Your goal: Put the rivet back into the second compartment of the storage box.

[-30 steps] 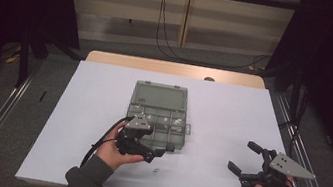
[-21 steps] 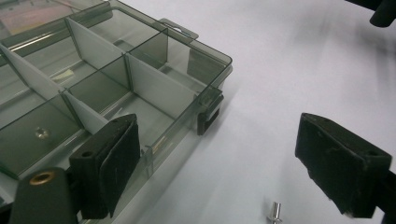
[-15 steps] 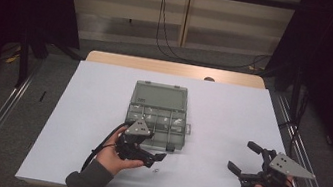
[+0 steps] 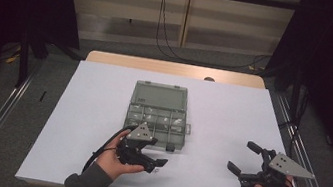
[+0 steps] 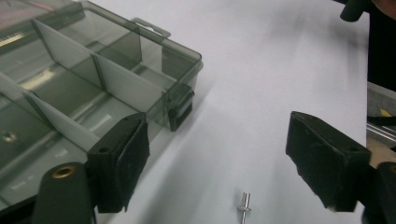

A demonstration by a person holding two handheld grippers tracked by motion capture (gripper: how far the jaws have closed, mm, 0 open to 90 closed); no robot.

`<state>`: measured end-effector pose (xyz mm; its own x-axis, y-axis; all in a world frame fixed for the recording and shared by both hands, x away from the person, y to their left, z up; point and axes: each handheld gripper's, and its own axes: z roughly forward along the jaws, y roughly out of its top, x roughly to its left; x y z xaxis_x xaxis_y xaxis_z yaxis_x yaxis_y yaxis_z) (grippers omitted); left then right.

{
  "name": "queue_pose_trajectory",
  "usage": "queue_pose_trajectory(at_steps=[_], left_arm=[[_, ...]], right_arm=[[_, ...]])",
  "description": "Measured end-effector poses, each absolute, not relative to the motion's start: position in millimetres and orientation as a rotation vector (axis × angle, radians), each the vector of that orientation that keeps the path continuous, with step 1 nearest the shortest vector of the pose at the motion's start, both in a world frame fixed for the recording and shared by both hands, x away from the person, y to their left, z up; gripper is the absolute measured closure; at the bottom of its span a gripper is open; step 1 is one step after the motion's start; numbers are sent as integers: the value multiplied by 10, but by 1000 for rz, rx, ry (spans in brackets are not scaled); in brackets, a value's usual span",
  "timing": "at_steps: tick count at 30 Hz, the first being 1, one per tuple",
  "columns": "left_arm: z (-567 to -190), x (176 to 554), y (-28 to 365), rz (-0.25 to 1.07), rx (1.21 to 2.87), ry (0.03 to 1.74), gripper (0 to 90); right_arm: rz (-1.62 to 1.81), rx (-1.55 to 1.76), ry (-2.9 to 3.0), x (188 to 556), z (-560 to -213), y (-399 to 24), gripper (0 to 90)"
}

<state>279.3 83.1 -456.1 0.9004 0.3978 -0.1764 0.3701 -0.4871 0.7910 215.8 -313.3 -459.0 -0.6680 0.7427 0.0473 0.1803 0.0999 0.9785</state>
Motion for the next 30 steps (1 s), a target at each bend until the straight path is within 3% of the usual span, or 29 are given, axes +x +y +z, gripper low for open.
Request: queue_pose_trajectory(at_steps=[12, 30], left_arm=[[-4705, 2729, 802, -11, 2229, 512, 431], [-4782, 2672, 804, -69, 2289, 471, 816]], right_arm=[[1600, 899, 1922, 2155, -4588, -3131, 3], [1600, 901, 1921, 2154, -4585, -3135, 3]])
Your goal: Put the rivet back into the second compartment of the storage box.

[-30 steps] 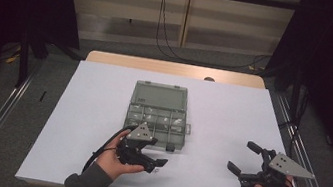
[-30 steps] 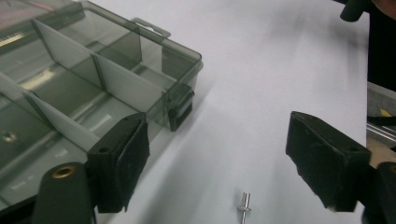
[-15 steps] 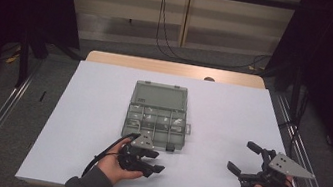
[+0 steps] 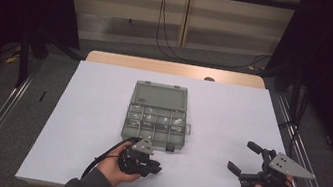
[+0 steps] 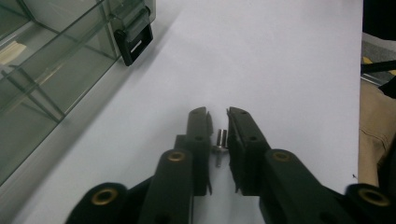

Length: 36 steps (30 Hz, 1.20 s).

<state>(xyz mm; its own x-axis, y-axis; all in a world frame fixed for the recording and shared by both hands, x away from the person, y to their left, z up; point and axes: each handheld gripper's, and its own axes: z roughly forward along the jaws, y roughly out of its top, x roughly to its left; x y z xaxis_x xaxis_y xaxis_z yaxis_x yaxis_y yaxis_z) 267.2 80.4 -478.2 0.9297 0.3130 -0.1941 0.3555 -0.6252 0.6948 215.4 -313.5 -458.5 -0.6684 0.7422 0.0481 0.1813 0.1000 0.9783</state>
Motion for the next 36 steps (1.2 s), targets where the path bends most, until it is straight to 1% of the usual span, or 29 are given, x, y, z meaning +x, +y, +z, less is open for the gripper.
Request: queue_pose_trajectory(at_steps=[2, 15, 21, 36], left_arm=[[-4784, 2673, 805, -69, 2289, 469, 827], [-4763, 2704, 836, -73, 2267, 508, 831], [-4705, 2741, 890, -70, 2224, 548, 830], [-4534, 2845, 969, -36, 2183, 586, 831]], right_arm=[[1599, 899, 1918, 2153, -4582, -3137, 3], [1601, 901, 1917, 2151, -4581, -3136, 3], [1602, 904, 1916, 2151, -4581, -3138, 3], [1599, 904, 1914, 2150, -4580, -3140, 3]])
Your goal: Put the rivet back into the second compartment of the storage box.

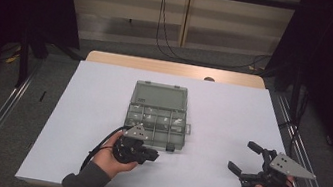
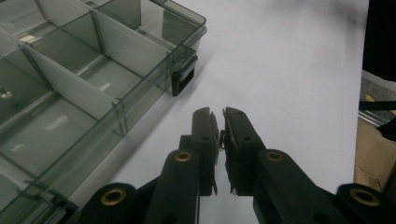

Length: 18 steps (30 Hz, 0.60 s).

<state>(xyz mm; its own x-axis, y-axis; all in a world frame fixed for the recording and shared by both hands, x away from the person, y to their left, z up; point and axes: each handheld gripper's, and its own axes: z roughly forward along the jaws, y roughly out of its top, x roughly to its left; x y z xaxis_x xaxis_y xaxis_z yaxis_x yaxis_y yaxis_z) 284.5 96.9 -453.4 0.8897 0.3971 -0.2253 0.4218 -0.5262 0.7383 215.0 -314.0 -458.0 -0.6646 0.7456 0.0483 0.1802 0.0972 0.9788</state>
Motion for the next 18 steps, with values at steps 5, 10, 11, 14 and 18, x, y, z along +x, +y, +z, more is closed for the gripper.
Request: queue_pose_trajectory(at_steps=[5, 10, 11, 14, 18], left_arm=[[-4472, 2884, 984, -29, 2172, 596, 831], [-4423, 2922, 999, -22, 2164, 609, 831], [-4412, 2931, 1001, -21, 2166, 612, 831], [-4374, 2962, 1001, -14, 2158, 616, 831], [-4328, 3004, 993, -8, 2155, 625, 831]], right_arm=[[1600, 903, 1916, 2151, -4581, -3138, 3], [1601, 904, 1915, 2150, -4580, -3142, 3], [1602, 905, 1914, 2150, -4580, -3142, 3], [1602, 904, 1914, 2150, -4579, -3140, 3], [1601, 902, 1915, 2149, -4579, -3138, 3]])
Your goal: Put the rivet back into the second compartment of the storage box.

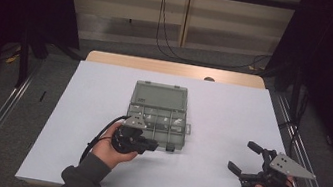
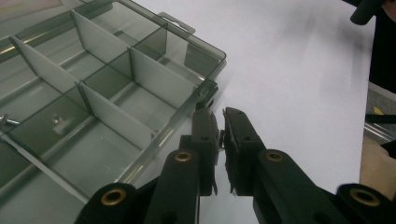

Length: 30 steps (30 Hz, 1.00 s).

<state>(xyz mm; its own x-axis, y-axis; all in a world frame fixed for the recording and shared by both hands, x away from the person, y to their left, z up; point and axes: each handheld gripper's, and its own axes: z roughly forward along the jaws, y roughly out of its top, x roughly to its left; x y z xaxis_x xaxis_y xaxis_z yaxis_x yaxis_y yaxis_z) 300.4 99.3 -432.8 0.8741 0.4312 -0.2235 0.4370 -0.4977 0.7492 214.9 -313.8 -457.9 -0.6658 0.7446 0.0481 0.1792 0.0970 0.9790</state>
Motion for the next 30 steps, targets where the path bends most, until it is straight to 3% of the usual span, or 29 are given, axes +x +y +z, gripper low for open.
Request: queue_pose_trajectory(at_steps=[30], left_arm=[[-4095, 3335, 1003, 38, 2143, 701, 832]], right_arm=[[1604, 904, 1913, 2153, -4583, -3146, 3]])
